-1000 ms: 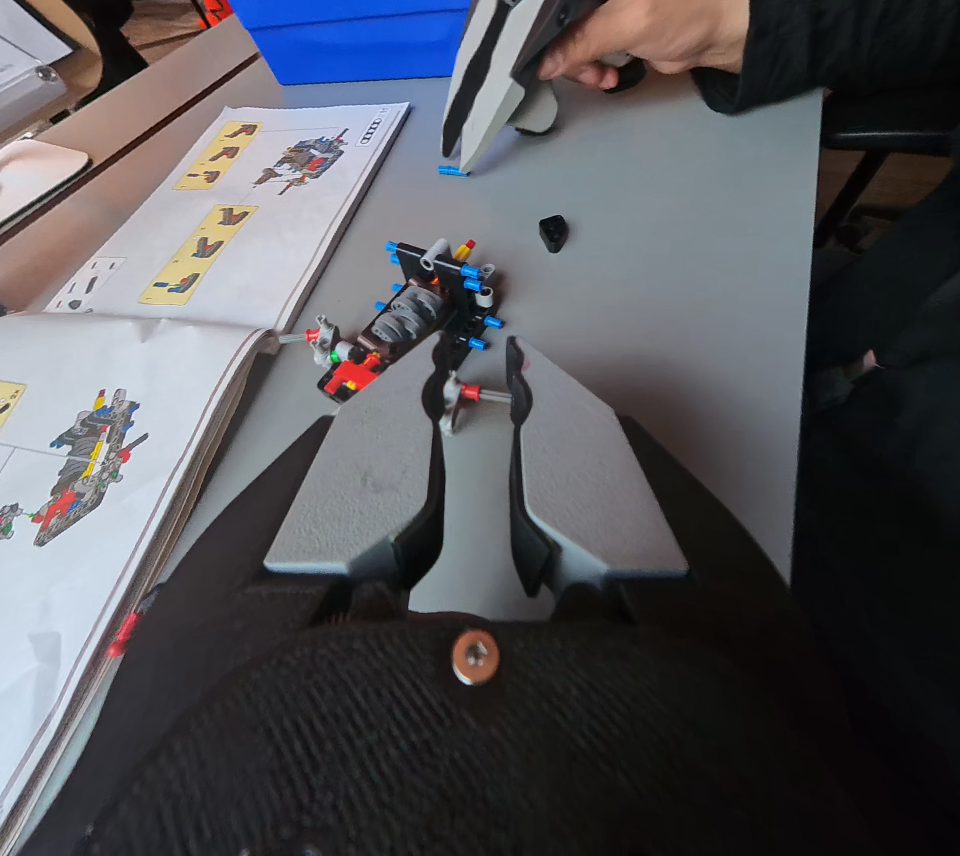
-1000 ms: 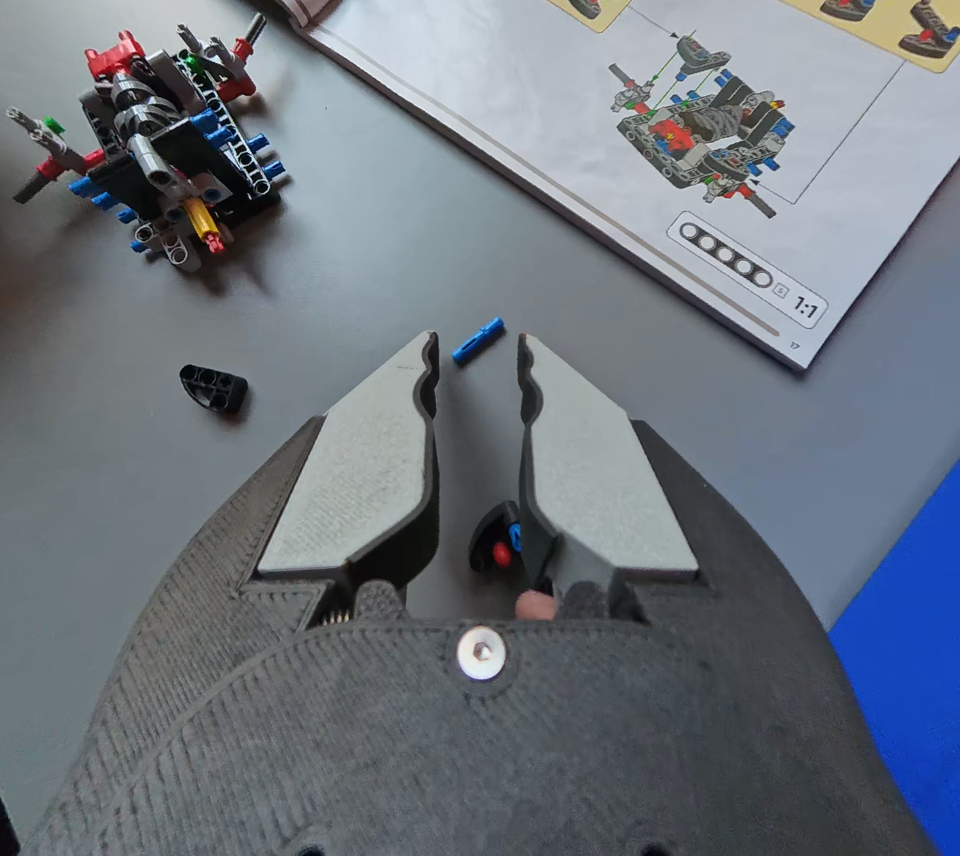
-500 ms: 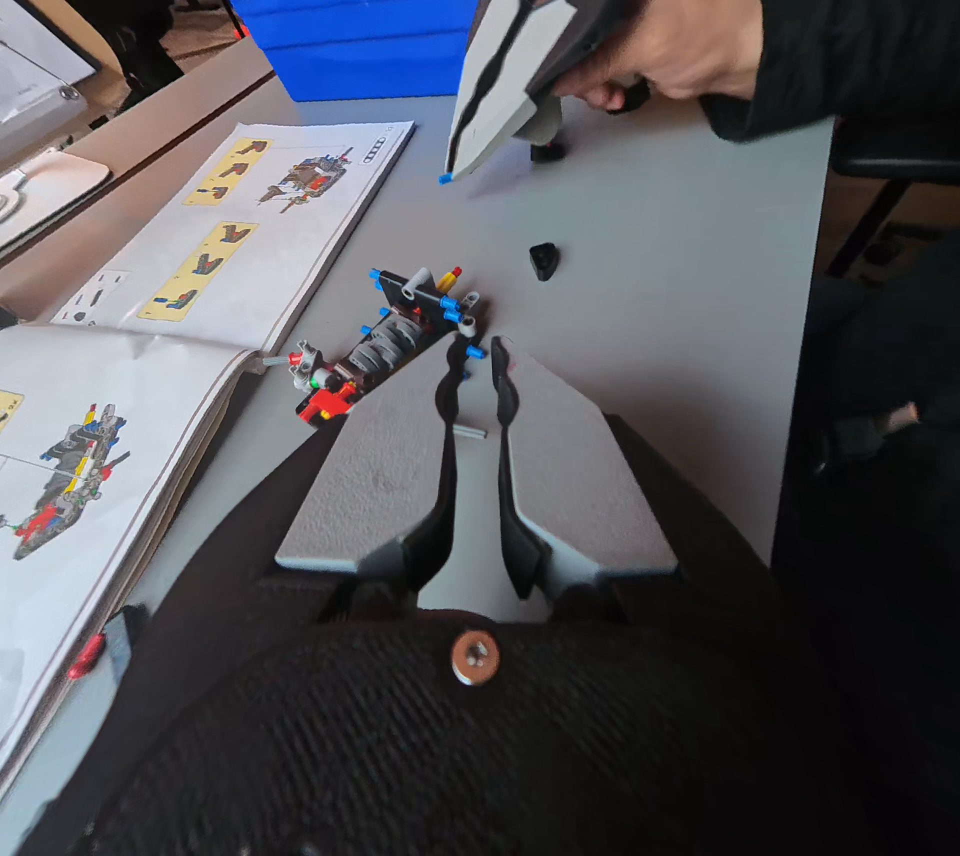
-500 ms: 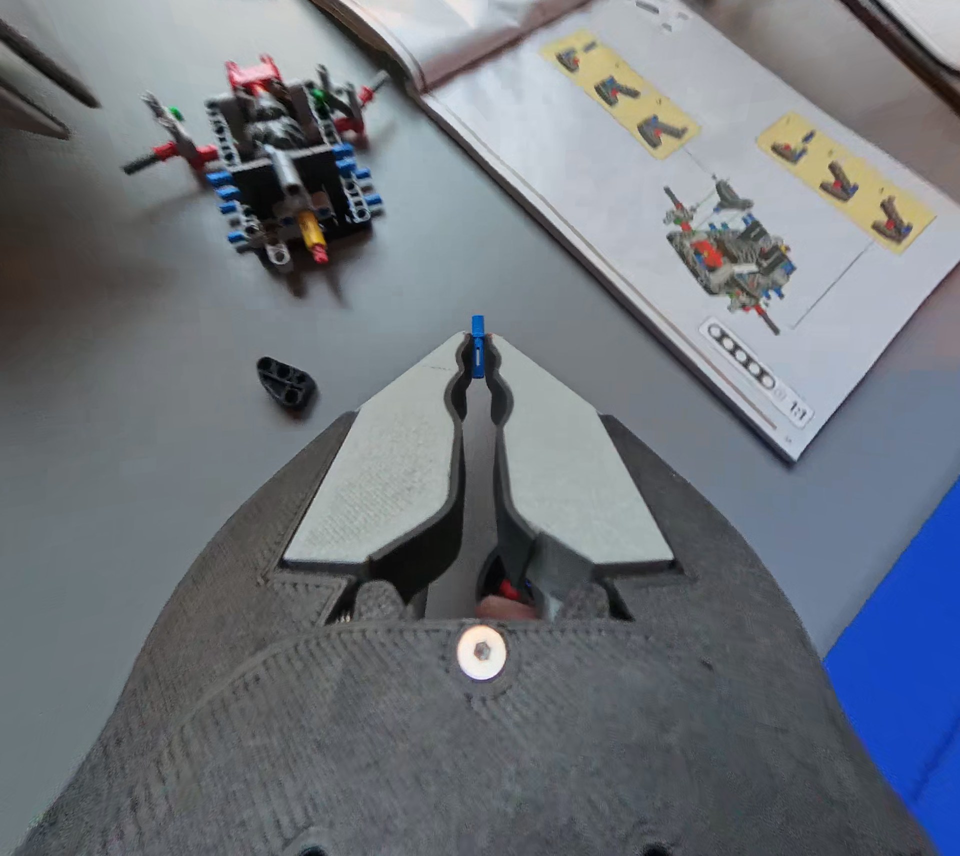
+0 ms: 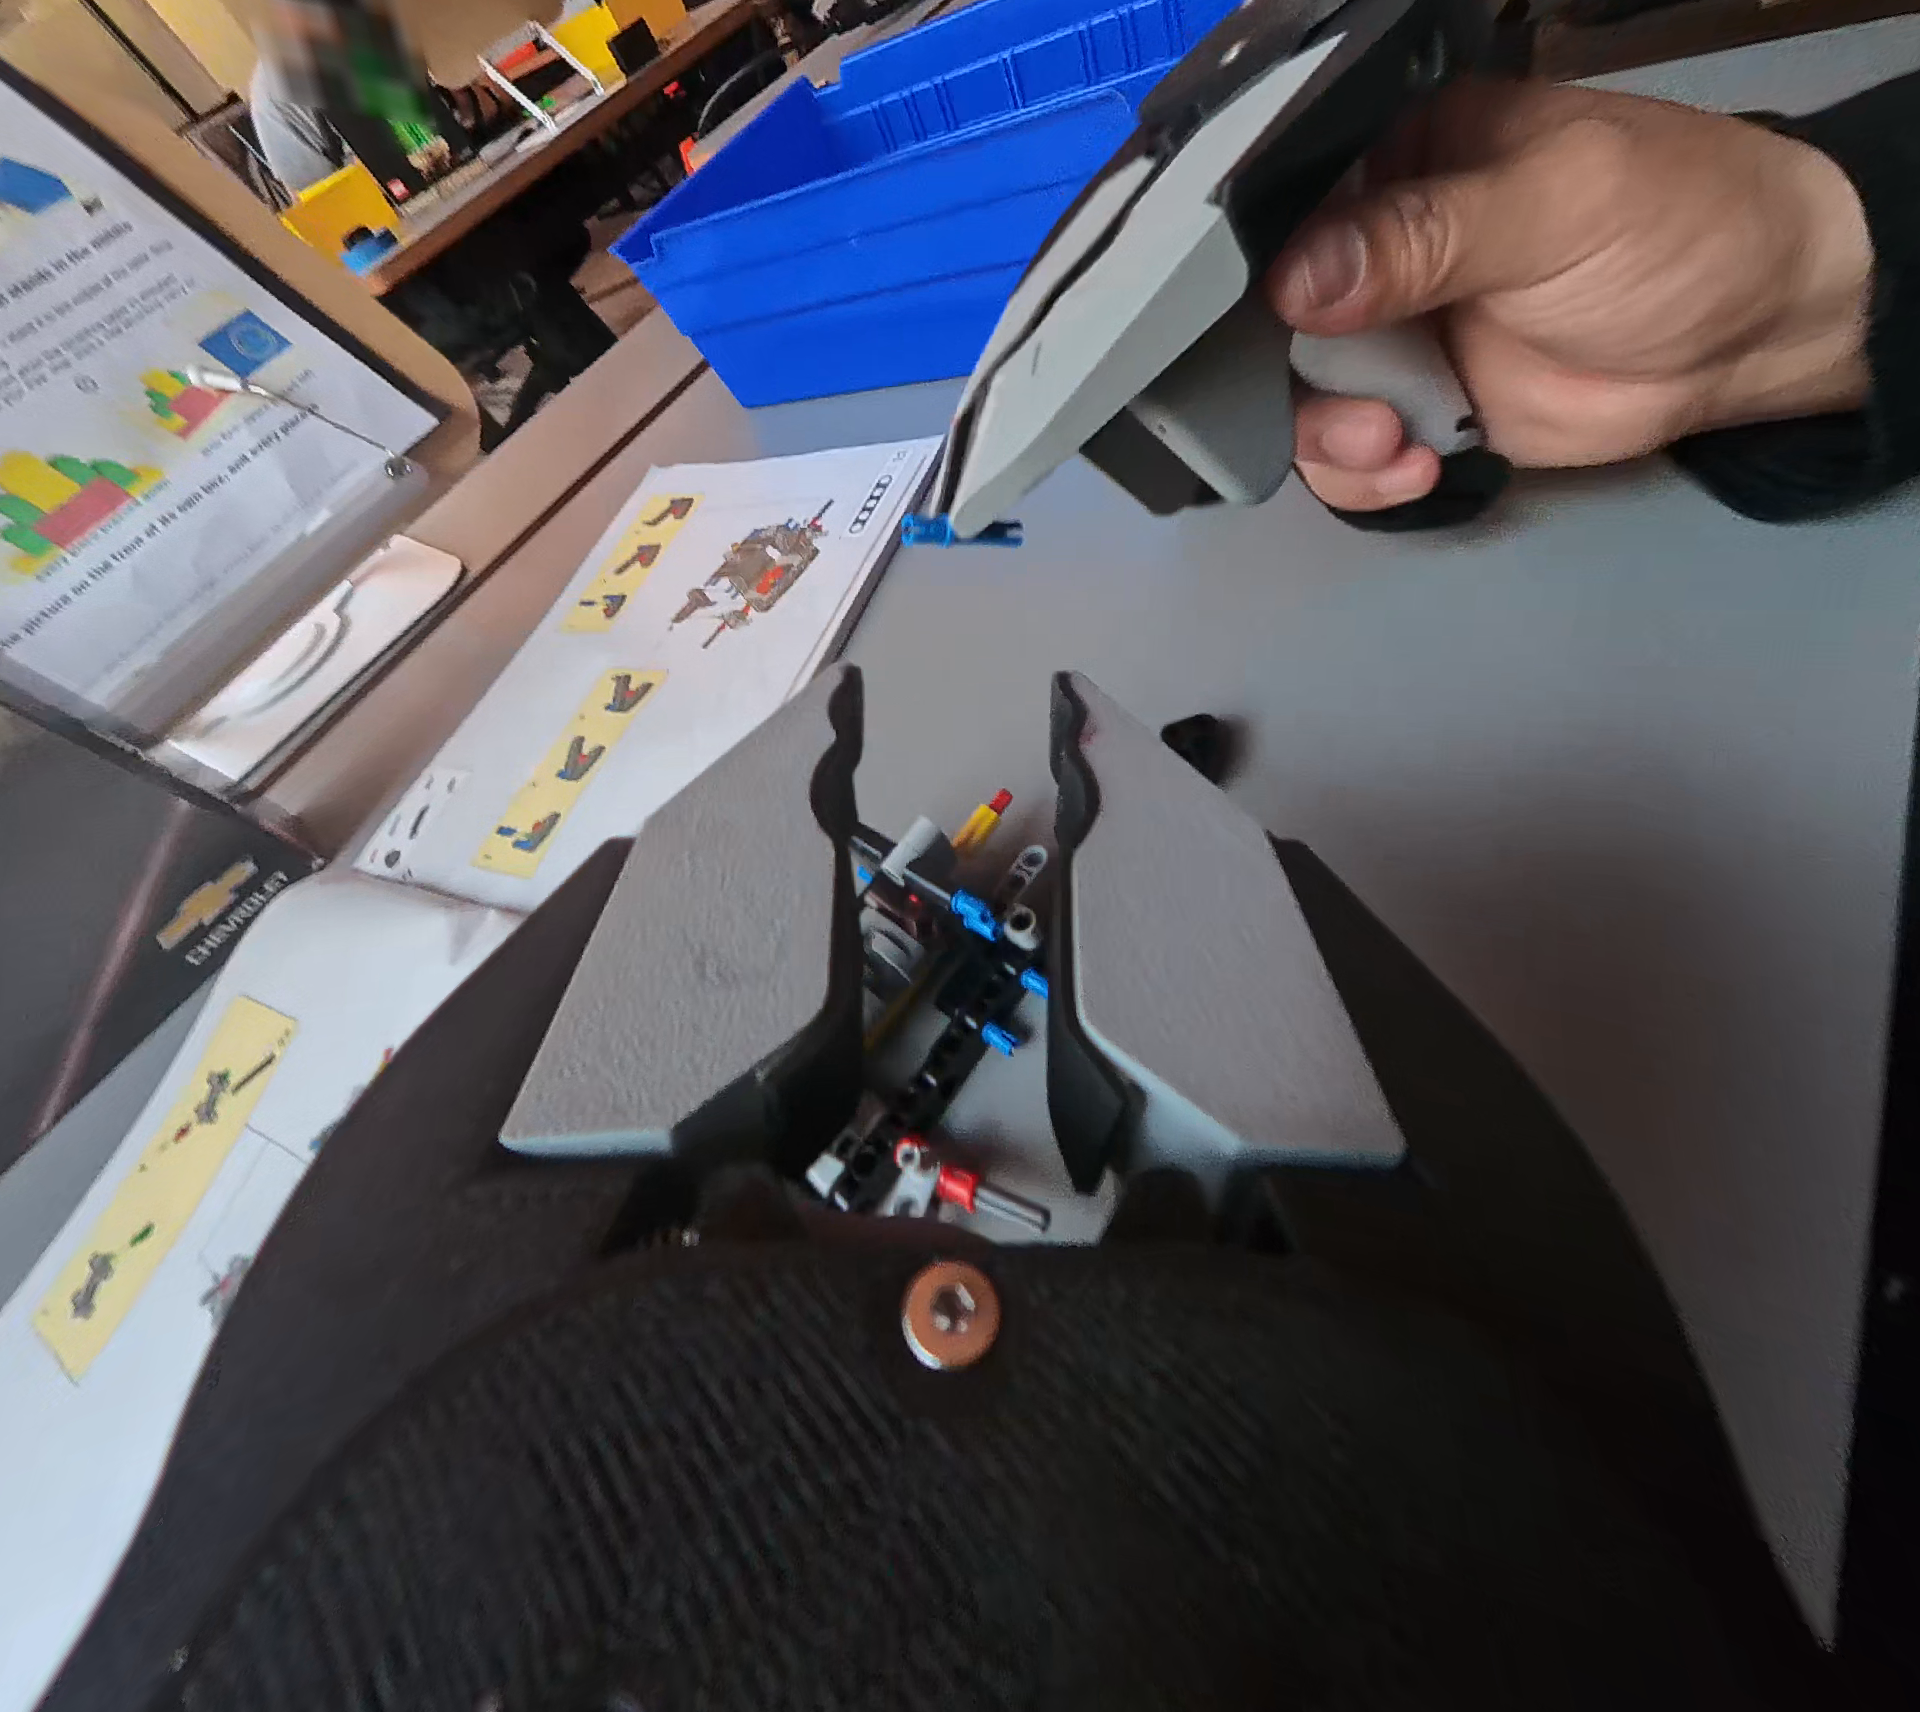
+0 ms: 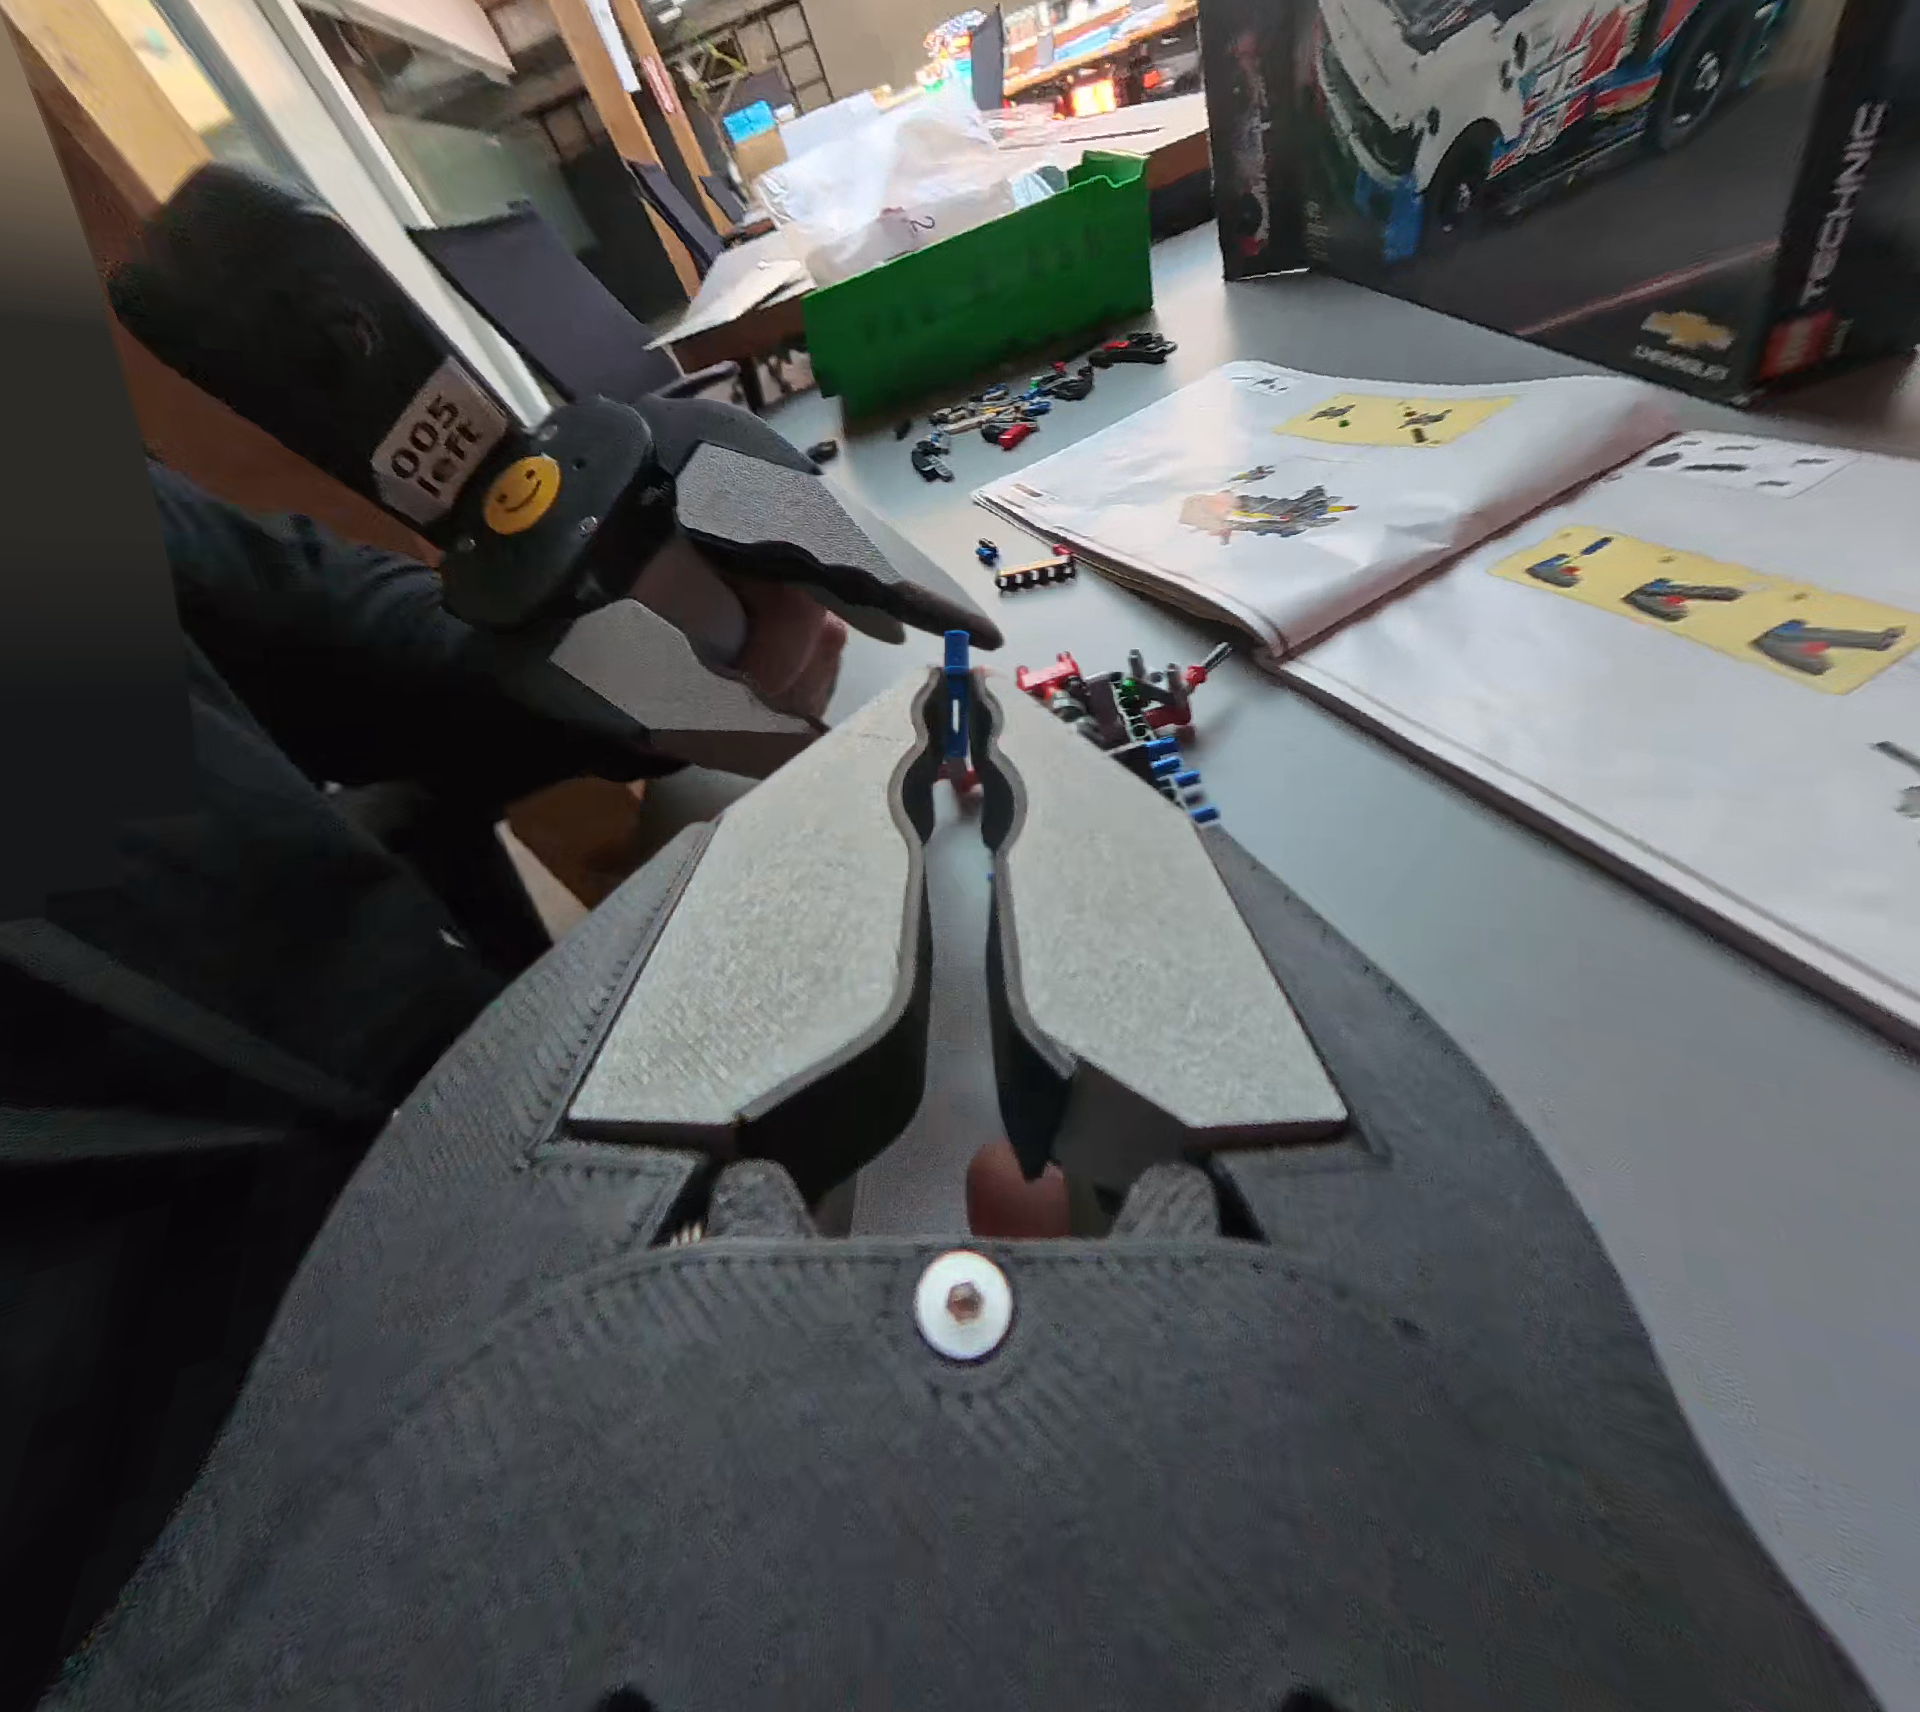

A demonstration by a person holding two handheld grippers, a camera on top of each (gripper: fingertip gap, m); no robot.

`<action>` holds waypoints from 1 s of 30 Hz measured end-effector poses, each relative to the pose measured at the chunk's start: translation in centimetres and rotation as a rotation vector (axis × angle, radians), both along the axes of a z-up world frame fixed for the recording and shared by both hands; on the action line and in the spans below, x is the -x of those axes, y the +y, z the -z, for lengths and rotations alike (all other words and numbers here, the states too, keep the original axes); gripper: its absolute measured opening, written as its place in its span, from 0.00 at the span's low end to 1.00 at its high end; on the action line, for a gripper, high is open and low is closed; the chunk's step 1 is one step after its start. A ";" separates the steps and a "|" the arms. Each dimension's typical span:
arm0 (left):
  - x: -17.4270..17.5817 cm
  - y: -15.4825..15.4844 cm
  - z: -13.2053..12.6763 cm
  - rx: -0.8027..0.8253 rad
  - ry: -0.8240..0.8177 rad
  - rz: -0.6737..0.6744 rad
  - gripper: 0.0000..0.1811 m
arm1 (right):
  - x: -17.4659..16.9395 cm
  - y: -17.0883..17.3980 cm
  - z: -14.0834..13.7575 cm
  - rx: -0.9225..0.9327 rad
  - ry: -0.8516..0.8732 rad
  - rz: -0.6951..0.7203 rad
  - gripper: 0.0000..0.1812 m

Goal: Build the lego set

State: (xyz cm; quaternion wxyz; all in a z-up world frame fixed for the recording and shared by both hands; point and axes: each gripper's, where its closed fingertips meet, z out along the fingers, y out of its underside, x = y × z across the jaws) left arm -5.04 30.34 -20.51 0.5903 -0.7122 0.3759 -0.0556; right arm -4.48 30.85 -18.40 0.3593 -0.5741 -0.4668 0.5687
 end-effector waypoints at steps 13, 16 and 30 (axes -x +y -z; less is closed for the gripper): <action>-2.1 0.6 -0.6 -0.154 0.143 0.044 0.12 | -0.1 -0.7 0.9 0.243 0.022 -0.107 0.00; -2.1 0.4 -0.4 -0.153 0.167 0.072 0.11 | -0.1 -0.7 1.6 0.237 -0.019 -0.113 0.00; -1.8 -0.6 1.8 -0.164 0.414 0.247 0.09 | -0.9 -1.4 4.5 0.259 -0.230 -0.235 0.00</action>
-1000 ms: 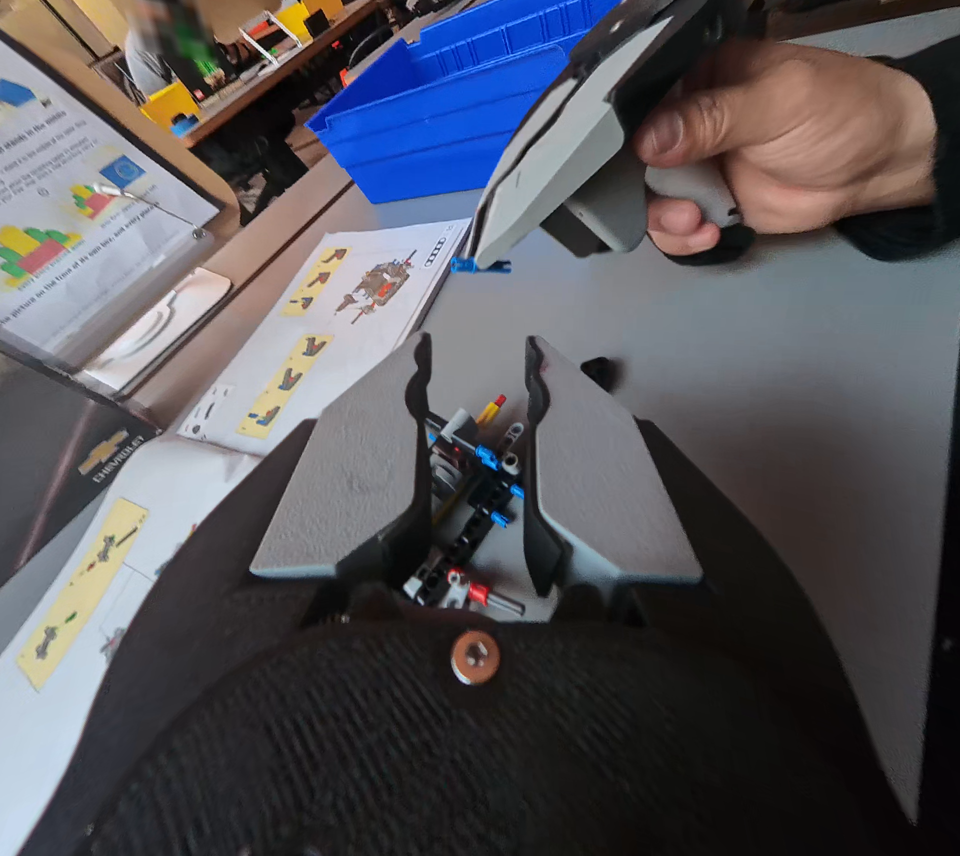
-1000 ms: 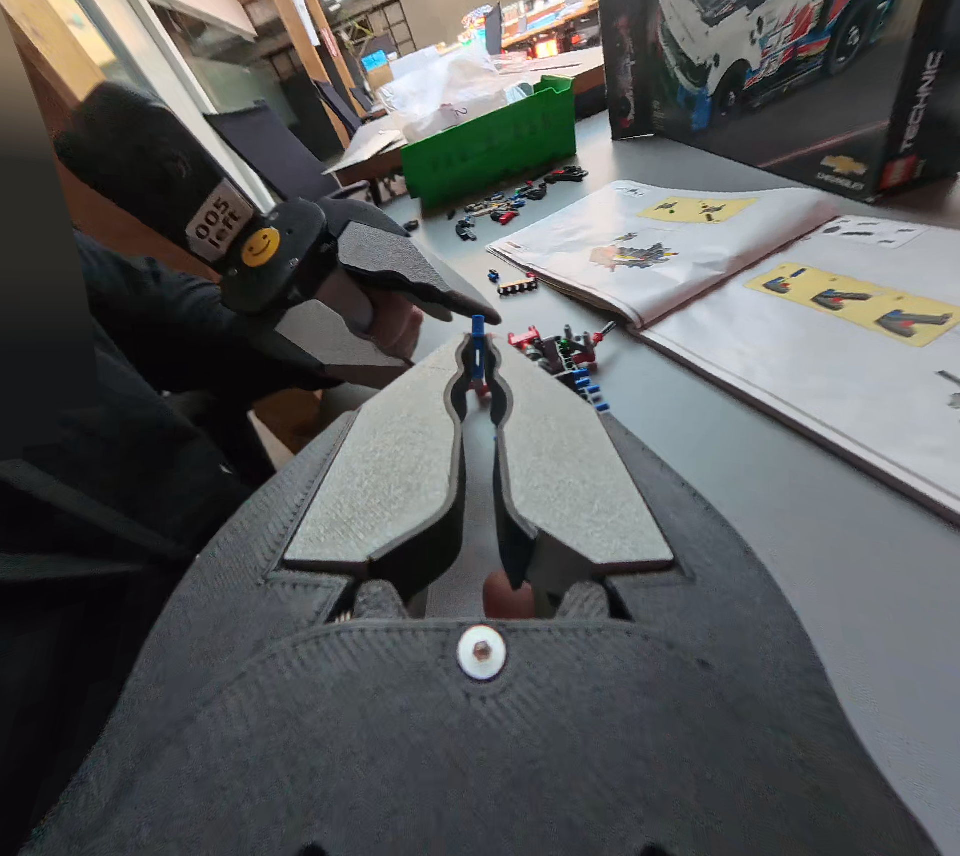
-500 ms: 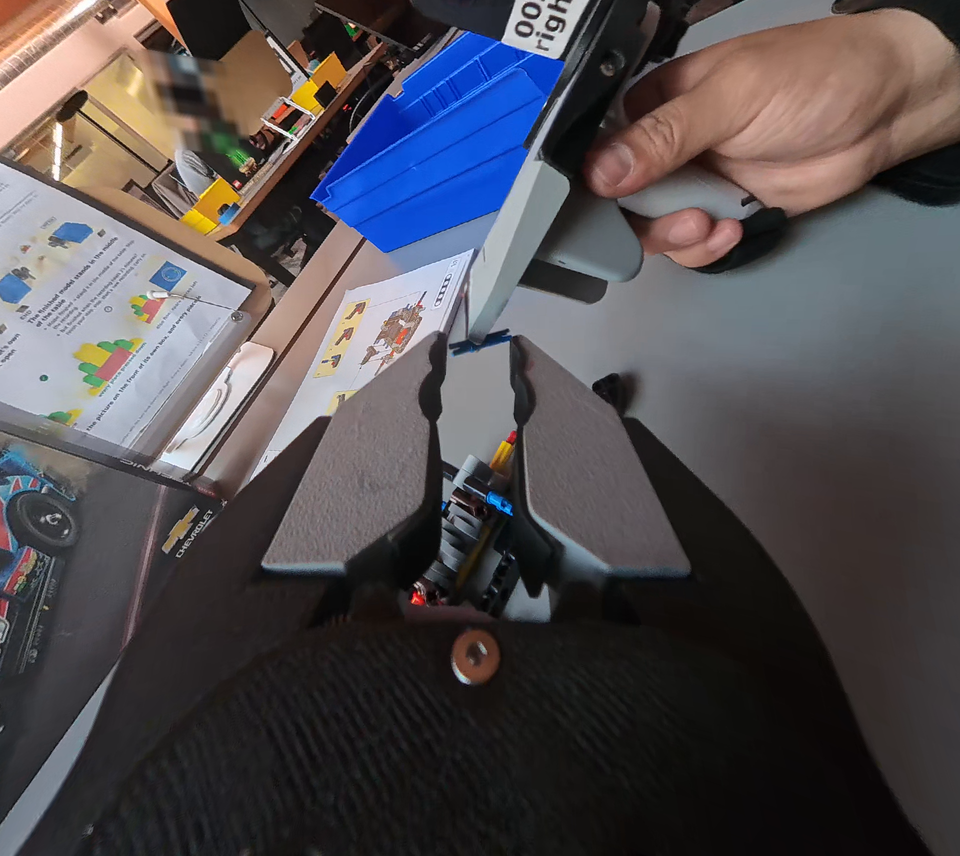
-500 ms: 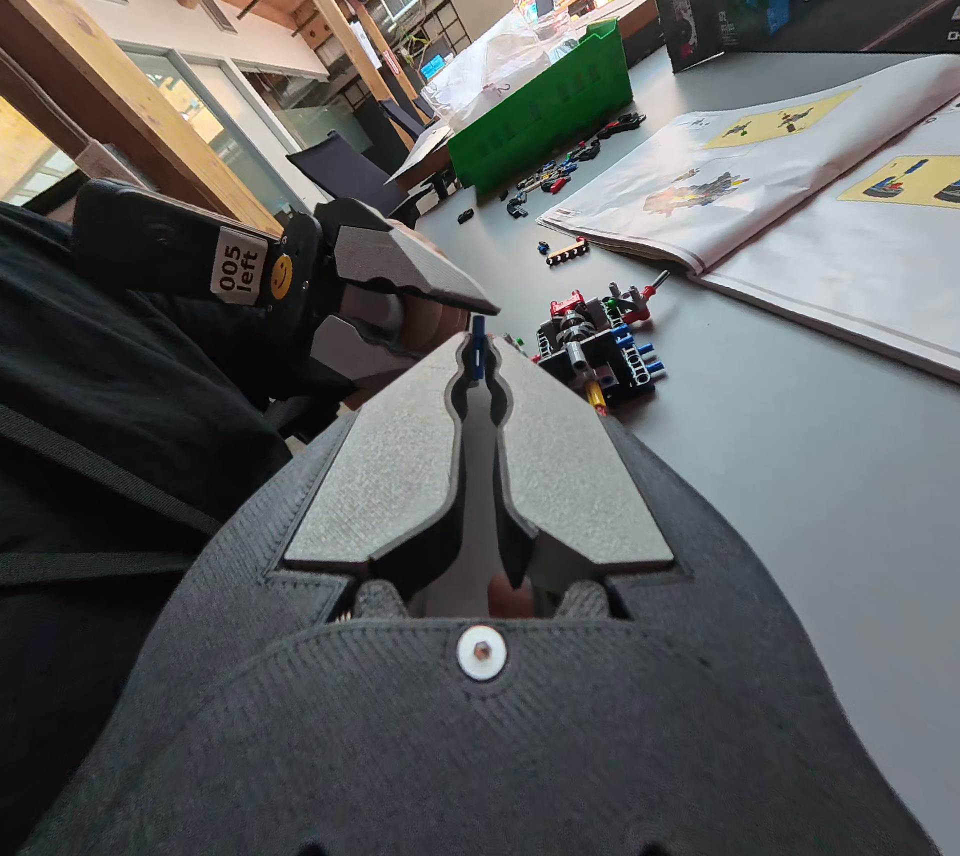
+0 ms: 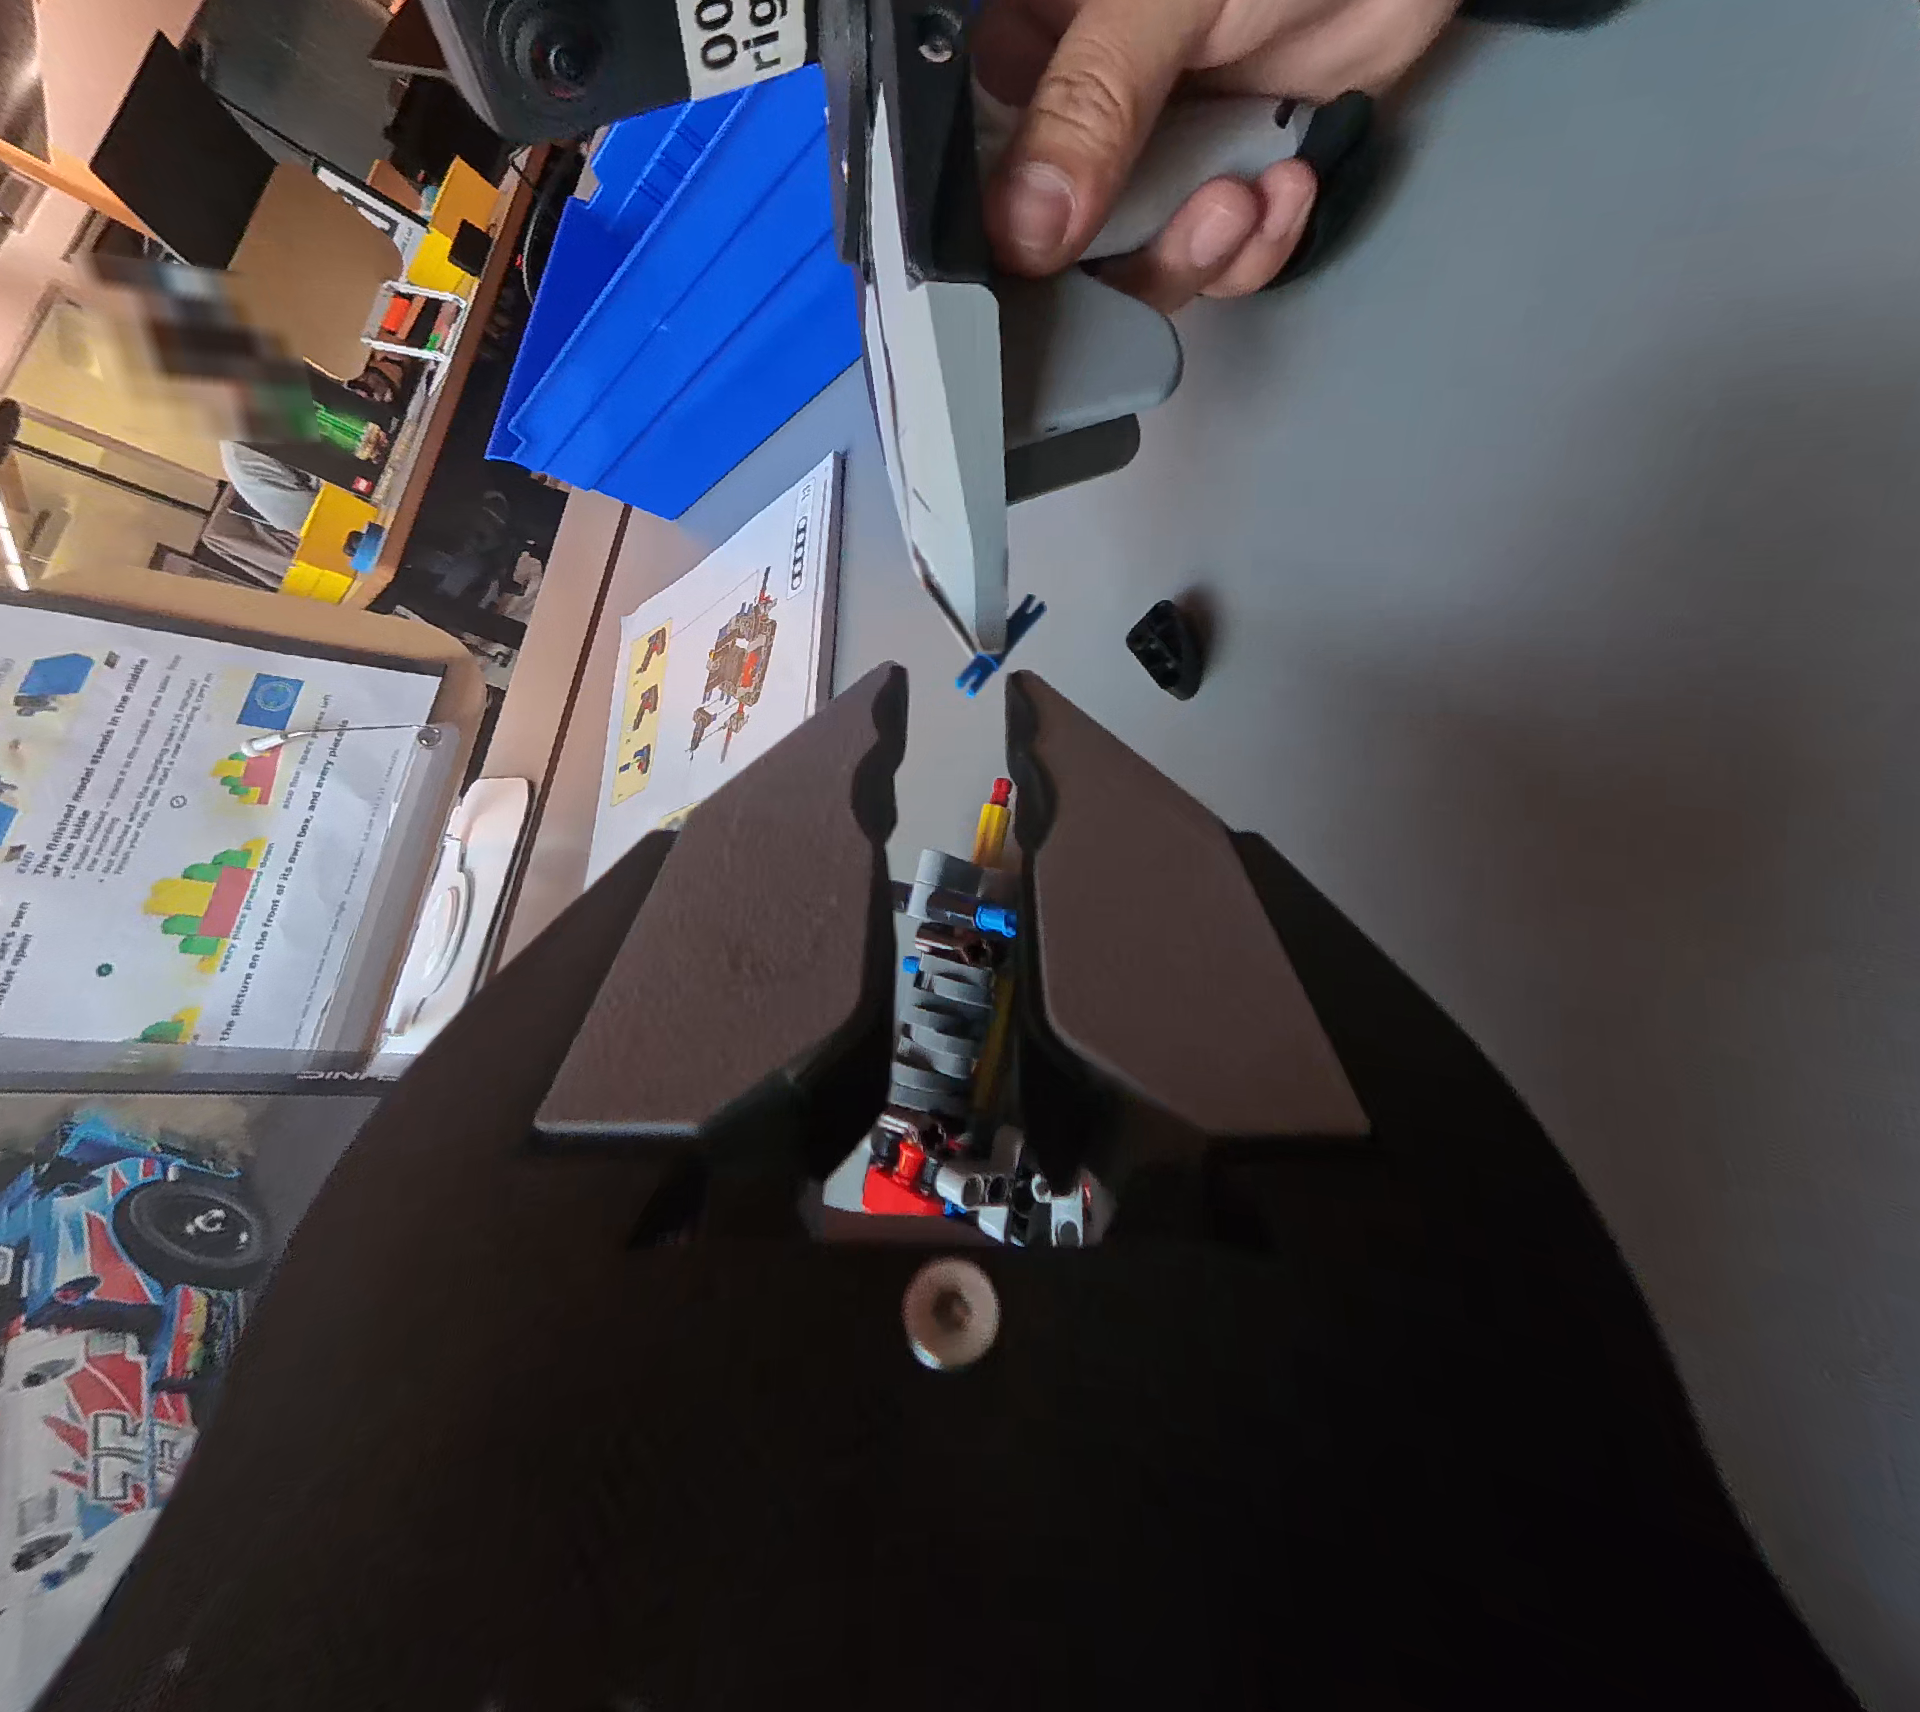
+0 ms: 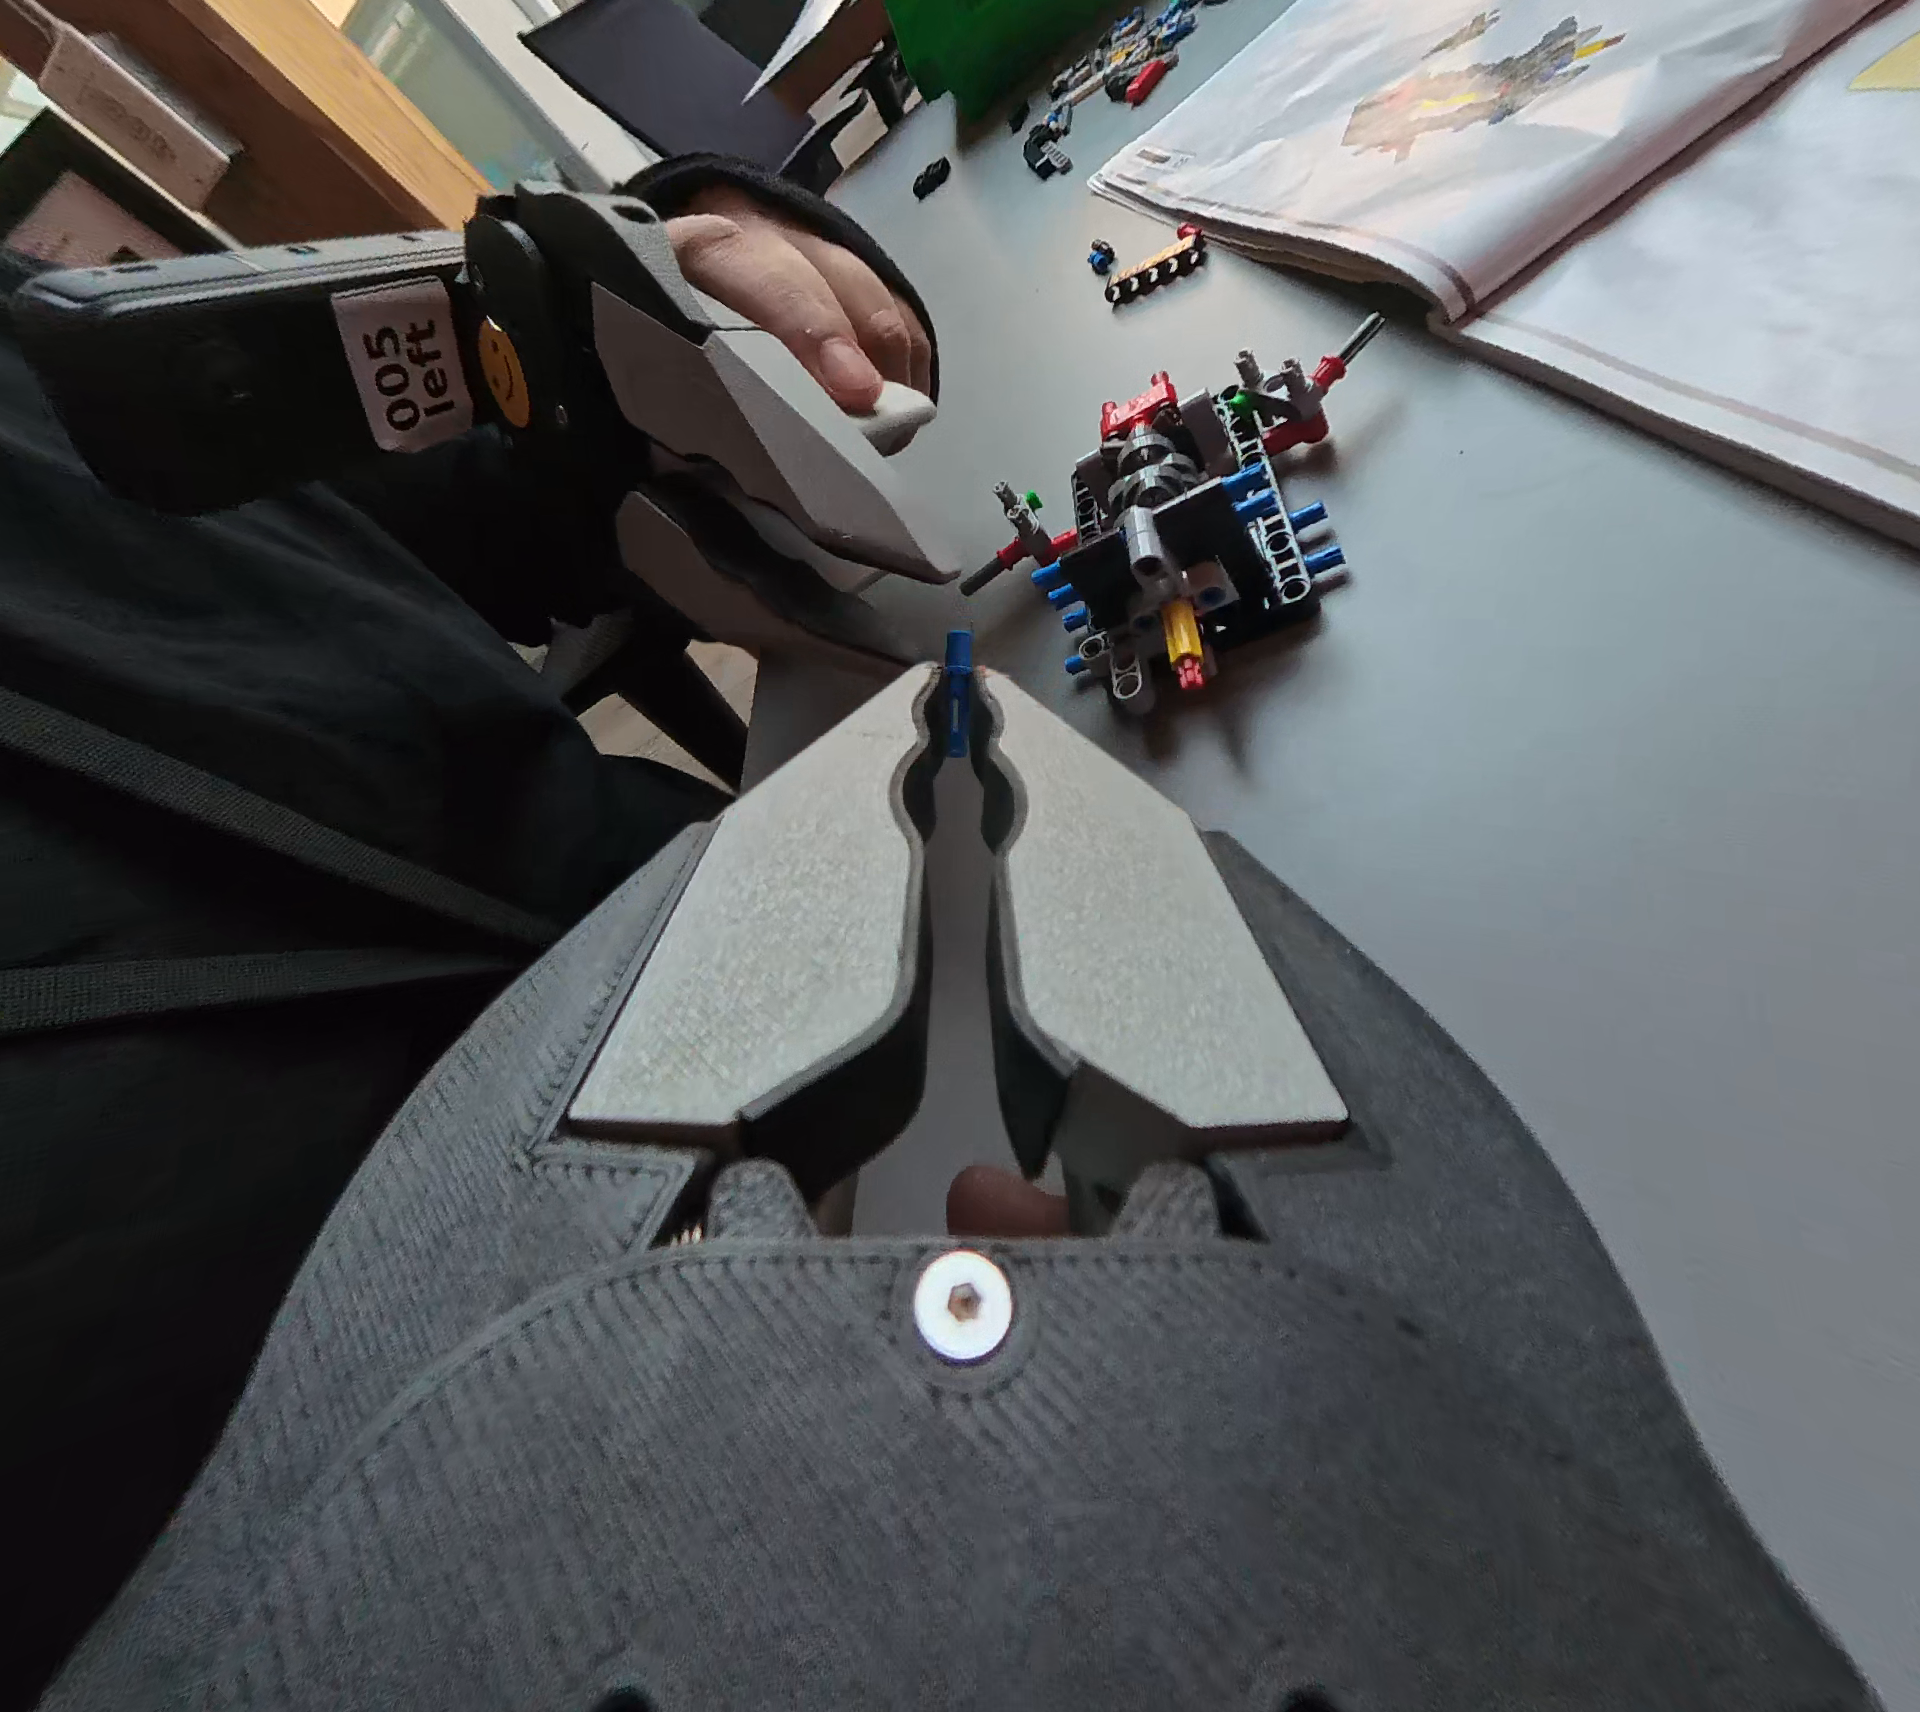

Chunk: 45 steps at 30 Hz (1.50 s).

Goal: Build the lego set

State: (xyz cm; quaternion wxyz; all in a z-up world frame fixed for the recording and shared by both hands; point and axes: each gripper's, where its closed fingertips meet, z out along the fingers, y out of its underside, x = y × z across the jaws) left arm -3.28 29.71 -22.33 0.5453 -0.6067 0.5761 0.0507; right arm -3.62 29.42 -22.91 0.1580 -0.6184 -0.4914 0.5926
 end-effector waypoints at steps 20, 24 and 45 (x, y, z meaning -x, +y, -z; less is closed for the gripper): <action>-0.8 -1.5 1.6 0.188 -0.006 0.094 0.07 | -0.5 -1.4 1.2 0.103 -0.091 -0.096 0.00; -1.0 -1.6 1.7 0.192 -0.014 0.099 0.05 | -0.6 -1.8 1.3 0.107 -0.104 -0.112 0.00; -1.7 -0.3 -2.7 0.447 -0.632 0.004 0.01 | -2.2 0.0 -3.9 -0.320 0.138 0.032 0.10</action>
